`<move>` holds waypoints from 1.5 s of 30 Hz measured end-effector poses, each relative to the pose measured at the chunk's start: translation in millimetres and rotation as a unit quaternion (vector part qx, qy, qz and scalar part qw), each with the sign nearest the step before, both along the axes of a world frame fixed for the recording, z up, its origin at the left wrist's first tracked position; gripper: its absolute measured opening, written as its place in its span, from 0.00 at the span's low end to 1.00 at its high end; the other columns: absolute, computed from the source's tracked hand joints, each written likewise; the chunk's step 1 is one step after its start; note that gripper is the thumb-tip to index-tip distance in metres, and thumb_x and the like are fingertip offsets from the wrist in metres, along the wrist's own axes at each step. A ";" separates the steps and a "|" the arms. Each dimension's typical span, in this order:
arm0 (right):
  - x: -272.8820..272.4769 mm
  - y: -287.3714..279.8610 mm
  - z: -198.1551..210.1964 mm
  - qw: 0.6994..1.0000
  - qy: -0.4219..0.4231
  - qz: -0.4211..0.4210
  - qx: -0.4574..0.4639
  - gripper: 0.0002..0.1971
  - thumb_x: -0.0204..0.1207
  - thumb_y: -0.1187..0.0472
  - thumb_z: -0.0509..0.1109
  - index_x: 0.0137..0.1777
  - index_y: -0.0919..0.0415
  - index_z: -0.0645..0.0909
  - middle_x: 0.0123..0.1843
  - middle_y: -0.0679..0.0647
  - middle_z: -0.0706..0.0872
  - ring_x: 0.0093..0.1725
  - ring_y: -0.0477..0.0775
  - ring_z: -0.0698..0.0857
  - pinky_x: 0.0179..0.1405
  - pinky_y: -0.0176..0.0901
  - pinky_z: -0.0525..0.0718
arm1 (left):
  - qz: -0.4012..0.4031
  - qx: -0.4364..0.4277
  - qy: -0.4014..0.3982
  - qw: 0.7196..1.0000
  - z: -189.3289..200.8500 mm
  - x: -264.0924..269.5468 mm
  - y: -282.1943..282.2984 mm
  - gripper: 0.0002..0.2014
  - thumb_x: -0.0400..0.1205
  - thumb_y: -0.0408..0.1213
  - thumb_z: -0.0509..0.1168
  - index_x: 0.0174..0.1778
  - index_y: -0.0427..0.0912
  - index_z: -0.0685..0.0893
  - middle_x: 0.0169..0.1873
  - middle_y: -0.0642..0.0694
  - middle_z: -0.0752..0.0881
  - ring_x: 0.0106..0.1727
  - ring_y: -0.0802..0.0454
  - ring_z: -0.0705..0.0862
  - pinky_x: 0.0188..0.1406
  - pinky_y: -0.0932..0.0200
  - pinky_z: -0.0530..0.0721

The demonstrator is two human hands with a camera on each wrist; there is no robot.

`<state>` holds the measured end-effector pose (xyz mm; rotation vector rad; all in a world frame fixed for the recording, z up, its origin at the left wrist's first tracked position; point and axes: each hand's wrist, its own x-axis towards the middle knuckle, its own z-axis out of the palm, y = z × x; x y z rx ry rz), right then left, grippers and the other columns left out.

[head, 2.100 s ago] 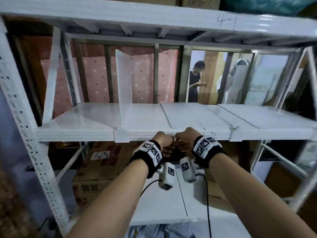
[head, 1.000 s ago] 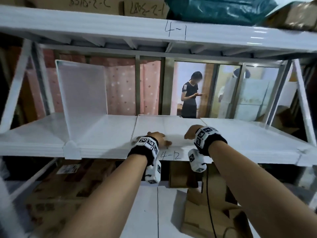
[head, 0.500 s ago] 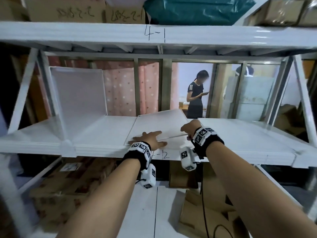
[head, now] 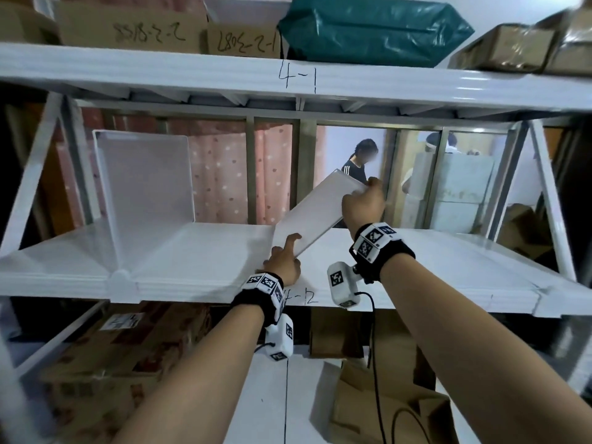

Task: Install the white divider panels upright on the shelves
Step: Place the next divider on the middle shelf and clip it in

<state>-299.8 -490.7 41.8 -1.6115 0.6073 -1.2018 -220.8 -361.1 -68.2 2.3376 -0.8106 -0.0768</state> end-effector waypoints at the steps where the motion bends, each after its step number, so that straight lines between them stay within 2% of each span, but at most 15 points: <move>1: -1.4 3.6 -0.5 1.000 -0.025 0.008 -0.006 0.29 0.72 0.71 0.65 0.75 0.59 0.68 0.61 0.58 0.82 0.55 0.57 0.82 0.59 0.48 0.84 | -0.010 -0.021 0.002 1.000 1.6 -2.2 -1.0 0.28 0.83 0.35 0.52 0.75 0.67 0.55 0.57 0.35 0.74 0.46 0.33 0.82 0.55 0.36 0.84; 5: -2.8 13.6 -0.5 0.996 -0.078 0.045 -0.011 0.35 0.70 0.69 0.67 0.76 0.45 0.63 0.61 0.50 0.77 0.56 0.57 0.83 0.55 0.52 0.87 | -0.014 -0.058 0.002 0.998 5.8 -10.7 -4.7 0.29 0.84 0.33 0.52 0.77 0.65 0.57 0.54 0.36 0.73 0.39 0.35 0.82 0.53 0.40 0.86; 9: -7.3 17.5 3.8 0.995 -0.055 0.040 -0.069 0.32 0.74 0.70 0.67 0.74 0.51 0.60 0.61 0.56 0.75 0.50 0.57 0.80 0.49 0.48 0.85 | -0.017 -0.103 0.000 0.995 8.8 -22.2 -9.8 0.27 0.85 0.33 0.53 0.77 0.62 0.58 0.53 0.35 0.74 0.39 0.39 0.80 0.47 0.50 0.82; 16: -9.8 5.5 5.5 0.989 0.028 0.001 -0.147 0.35 0.70 0.66 0.66 0.68 0.36 0.52 0.65 0.66 0.78 0.59 0.74 0.82 0.52 0.73 0.85 | -0.036 -0.142 -0.018 0.989 17.6 -49.9 -31.4 0.29 0.83 0.27 0.51 0.76 0.60 0.57 0.54 0.37 0.72 0.37 0.46 0.76 0.45 0.54 0.75; 19: -22.9 -4.4 14.2 0.985 0.028 -0.003 -0.171 0.38 0.71 0.77 0.57 0.72 0.40 0.51 0.44 0.62 0.81 0.58 0.76 0.82 0.54 0.72 0.83 | -0.037 -0.140 -0.030 0.989 22.4 -66.6 -46.9 0.29 0.81 0.26 0.55 0.73 0.56 0.57 0.59 0.38 0.68 0.45 0.39 0.79 0.53 0.48 0.78; 21: -34.0 -10.3 22.4 0.979 0.043 0.010 -0.197 0.39 0.71 0.81 0.53 0.79 0.52 0.49 0.31 0.51 0.74 0.46 0.68 0.84 0.47 0.58 0.84 | -0.041 -0.160 -0.047 0.985 30.1 -75.7 -60.8 0.26 0.80 0.25 0.56 0.71 0.50 0.59 0.63 0.37 0.66 0.52 0.39 0.76 0.59 0.49 0.75; 23: -43.4 -11.3 27.9 0.972 0.055 0.011 -0.229 0.38 0.71 0.83 0.51 0.79 0.59 0.51 0.30 0.51 0.73 0.37 0.65 0.83 0.39 0.57 0.85 | -0.054 -0.195 -0.074 0.977 38.3 -82.6 -74.9 0.24 0.79 0.24 0.56 0.68 0.45 0.61 0.64 0.37 0.67 0.57 0.39 0.75 0.60 0.52 0.75; 27: -42.9 -24.7 30.0 0.961 0.059 0.011 -0.269 0.38 0.68 0.82 0.52 0.71 0.46 0.52 0.30 0.56 0.80 0.30 0.62 0.83 0.36 0.66 0.87 | -0.084 -0.254 -0.065 0.961 42.4 -86.8 -98.1 0.25 0.78 0.30 0.64 0.63 0.56 0.59 0.59 0.39 0.73 0.58 0.40 0.79 0.62 0.43 0.81; 31: -36.0 -40.3 26.2 0.953 0.073 0.046 -0.291 0.43 0.58 0.73 0.54 0.71 0.38 0.51 0.37 0.42 0.78 0.25 0.48 0.78 0.55 0.81 0.78 | -0.079 -0.189 -0.053 0.977 45.0 -89.5 -99.3 0.37 0.80 0.29 0.59 0.80 0.53 0.48 0.75 0.33 0.69 0.73 0.36 0.73 0.73 0.49 0.70; 33: -40.4 -46.6 25.8 0.939 0.094 0.078 -0.322 0.46 0.61 0.71 0.59 0.77 0.39 0.48 0.55 0.44 0.81 0.28 0.50 0.77 0.53 0.71 0.81 | -0.078 -0.139 -0.071 0.985 44.5 -87.3 -98.2 0.41 0.81 0.28 0.58 0.84 0.48 0.40 0.80 0.35 0.64 0.76 0.37 0.71 0.72 0.53 0.69; 35: -48.2 -49.2 30.1 0.917 0.109 0.116 -0.366 0.48 0.67 0.74 0.63 0.83 0.49 0.44 0.81 0.54 0.62 0.29 0.52 0.78 0.42 0.55 0.85 | -0.092 -0.122 -0.082 0.985 44.1 -89.2 -96.9 0.44 0.81 0.28 0.58 0.84 0.48 0.35 0.83 0.37 0.59 0.77 0.37 0.70 0.71 0.54 0.69; 39: -51.4 -50.1 34.4 0.910 0.129 0.117 -0.377 0.52 0.71 0.76 0.67 0.85 0.59 0.34 0.85 0.56 0.50 0.29 0.46 0.76 0.44 0.44 0.81 | -0.094 -0.107 -0.054 0.988 41.1 -97.1 -99.3 0.47 0.81 0.27 0.60 0.83 0.51 0.30 0.84 0.39 0.55 0.77 0.38 0.69 0.71 0.55 0.68; 41: -57.9 -45.8 35.5 0.916 0.137 0.114 -0.359 0.49 0.72 0.80 0.61 0.85 0.61 0.34 0.85 0.58 0.54 0.45 0.61 0.83 0.53 0.36 0.72 | -0.094 -0.103 -0.057 0.989 43.1 -98.8 -99.5 0.47 0.81 0.24 0.58 0.83 0.51 0.29 0.84 0.39 0.53 0.78 0.38 0.68 0.71 0.56 0.68; 43: -64.8 -42.8 38.7 0.919 0.149 0.108 -0.350 0.47 0.71 0.84 0.56 0.85 0.63 0.36 0.86 0.59 0.53 0.73 0.64 0.74 0.68 0.35 0.61 | -0.102 -0.093 -0.064 0.988 47.7 -100.7 -98.6 0.47 0.80 0.21 0.55 0.82 0.50 0.28 0.85 0.43 0.47 0.78 0.38 0.69 0.68 0.58 0.71; 45: -65.5 -44.0 46.5 0.919 0.157 0.122 -0.340 0.47 0.71 0.84 0.56 0.85 0.62 0.38 0.86 0.57 0.51 0.70 0.62 0.77 0.66 0.44 0.71 | -0.108 -0.087 -0.066 0.988 53.8 -102.4 -99.4 0.48 0.79 0.20 0.54 0.81 0.52 0.26 0.85 0.42 0.45 0.78 0.37 0.69 0.69 0.54 0.74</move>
